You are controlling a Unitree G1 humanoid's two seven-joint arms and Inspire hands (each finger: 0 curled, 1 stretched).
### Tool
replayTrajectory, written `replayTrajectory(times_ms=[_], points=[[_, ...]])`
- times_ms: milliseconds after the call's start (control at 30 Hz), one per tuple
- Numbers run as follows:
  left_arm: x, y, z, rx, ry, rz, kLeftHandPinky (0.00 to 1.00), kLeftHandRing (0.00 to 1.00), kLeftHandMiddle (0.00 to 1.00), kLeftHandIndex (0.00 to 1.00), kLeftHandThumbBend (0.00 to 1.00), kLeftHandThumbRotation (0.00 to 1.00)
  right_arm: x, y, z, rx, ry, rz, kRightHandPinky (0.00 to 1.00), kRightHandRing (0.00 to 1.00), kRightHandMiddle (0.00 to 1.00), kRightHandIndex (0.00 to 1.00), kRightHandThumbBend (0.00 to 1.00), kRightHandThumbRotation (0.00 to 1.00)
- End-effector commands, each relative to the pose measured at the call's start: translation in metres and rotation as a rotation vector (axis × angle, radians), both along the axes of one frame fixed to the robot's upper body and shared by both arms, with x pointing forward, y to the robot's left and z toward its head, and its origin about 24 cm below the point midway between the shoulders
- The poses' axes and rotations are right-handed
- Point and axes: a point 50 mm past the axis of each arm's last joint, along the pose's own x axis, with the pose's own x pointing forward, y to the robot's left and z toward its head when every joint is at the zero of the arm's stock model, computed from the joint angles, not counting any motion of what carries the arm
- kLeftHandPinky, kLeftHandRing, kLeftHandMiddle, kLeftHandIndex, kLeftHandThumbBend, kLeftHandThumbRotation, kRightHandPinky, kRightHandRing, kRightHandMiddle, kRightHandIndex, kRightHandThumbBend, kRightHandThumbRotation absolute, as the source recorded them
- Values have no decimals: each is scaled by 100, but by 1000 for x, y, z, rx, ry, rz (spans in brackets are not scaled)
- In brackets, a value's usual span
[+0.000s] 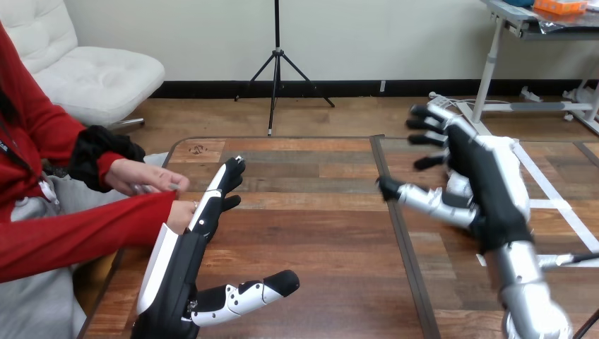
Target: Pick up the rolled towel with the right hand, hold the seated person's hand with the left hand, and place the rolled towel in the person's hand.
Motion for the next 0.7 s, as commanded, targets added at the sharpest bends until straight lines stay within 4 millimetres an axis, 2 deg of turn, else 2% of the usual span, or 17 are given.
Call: replayTrajectory(times_ms=[0,667], points=[[11,-3,10,-11,-64,-5,86,93,95,95,100,55,19,1,39,-23,-127,-9,59,77,80,82,100,38],[9,0,9,-13,-58,0,87,93,95,95,100,55,41,-9,58,-150,-86,-128,66,83,84,86,100,42]])
